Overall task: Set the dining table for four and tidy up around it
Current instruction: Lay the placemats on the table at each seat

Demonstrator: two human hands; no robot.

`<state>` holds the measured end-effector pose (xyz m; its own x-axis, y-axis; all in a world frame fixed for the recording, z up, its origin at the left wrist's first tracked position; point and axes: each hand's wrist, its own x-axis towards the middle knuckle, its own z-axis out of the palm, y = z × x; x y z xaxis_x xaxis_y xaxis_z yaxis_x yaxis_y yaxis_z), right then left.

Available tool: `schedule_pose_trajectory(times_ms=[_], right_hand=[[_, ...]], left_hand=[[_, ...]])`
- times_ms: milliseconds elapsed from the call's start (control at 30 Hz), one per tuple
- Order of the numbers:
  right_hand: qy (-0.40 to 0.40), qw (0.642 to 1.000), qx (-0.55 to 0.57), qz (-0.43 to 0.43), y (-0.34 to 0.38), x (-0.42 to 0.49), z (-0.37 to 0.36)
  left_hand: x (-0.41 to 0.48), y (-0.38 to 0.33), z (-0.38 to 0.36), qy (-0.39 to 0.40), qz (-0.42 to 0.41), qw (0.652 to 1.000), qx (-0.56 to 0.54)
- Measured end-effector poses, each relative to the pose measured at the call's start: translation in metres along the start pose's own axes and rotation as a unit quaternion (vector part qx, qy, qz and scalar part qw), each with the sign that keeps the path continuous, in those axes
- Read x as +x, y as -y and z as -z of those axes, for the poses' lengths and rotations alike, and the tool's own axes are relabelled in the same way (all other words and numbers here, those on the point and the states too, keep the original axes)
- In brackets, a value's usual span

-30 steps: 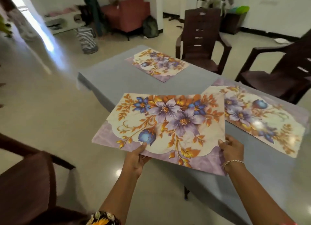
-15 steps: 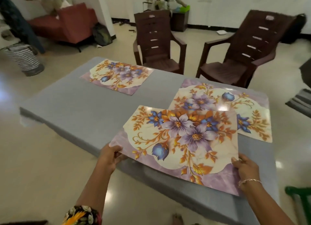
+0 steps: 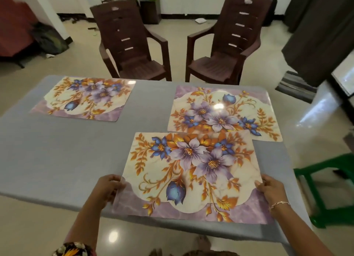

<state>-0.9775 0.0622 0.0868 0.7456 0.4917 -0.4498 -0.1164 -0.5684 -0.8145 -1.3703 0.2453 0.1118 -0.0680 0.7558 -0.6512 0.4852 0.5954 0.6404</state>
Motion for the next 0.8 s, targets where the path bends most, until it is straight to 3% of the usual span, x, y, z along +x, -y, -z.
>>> schedule_pose_trajectory(times_ms=[300,800], right_hand=[[-0.116,0.987,-0.111,0.014,-0.016,-0.034,-0.023],[-0.195,0.953,-0.23,0.026,-0.01,-0.043,-0.058]], left_hand=[[0.021,-0.007,0.024,0.041,-0.019,0.996,0.076],[0.037,-0.002,0.04,0.069,-0.048,0.991,0.1]])
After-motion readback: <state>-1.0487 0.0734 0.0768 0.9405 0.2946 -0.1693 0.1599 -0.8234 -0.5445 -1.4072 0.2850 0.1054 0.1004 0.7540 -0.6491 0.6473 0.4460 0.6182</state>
